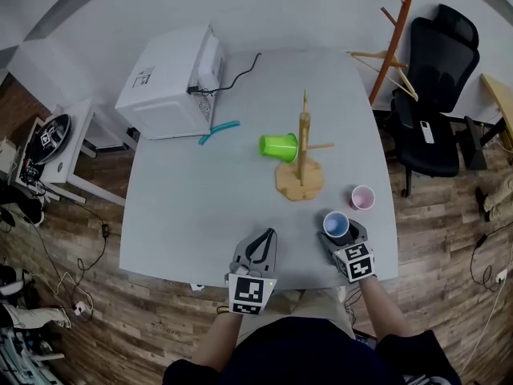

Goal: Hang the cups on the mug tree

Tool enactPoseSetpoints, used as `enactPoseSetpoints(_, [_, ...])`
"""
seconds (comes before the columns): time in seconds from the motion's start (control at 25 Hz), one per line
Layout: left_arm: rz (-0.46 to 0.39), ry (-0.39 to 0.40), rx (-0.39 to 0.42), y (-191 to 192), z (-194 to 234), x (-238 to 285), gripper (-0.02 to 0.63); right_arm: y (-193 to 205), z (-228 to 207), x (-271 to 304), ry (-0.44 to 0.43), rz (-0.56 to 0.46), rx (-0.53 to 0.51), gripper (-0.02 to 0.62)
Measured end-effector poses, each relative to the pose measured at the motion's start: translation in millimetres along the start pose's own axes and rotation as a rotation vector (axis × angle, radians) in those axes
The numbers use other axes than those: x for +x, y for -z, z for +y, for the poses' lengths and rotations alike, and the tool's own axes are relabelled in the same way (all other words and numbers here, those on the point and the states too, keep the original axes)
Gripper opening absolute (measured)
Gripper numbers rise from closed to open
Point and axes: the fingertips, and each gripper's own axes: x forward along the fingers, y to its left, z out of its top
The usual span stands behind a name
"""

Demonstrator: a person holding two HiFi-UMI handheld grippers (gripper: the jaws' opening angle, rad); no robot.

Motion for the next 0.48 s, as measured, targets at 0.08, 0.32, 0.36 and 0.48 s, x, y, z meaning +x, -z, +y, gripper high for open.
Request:
enactPoseSetpoints(0.08, [0.004, -0.008, 0.001, 1.2, 2.1, -2.0, 0.02, 0.1, -0.8, 3.9, -0.001, 0.006, -0.003, 0.302])
enactPoseSetpoints(0.32, [0.009, -0.028, 0.001, 4.2, 8.0, -5.9, 0.02, 2.9, -2.3, 9.1, 0.019, 0.017, -0.033, 0.301])
enactPoseSetpoints(0.36, [0.009, -0.029, 0.001, 4.2, 8.6, -5.9, 0.02, 2.2, -2.8, 8.7, 0.024, 0.011, -0.037, 0.301])
enactPoseSetpoints(0.48, [0.01, -0.027, 0.005, 4.1, 8.8, -4.6, 0.02, -1.0, -4.5, 6.4, 0.033, -0.013, -0.044, 0.299])
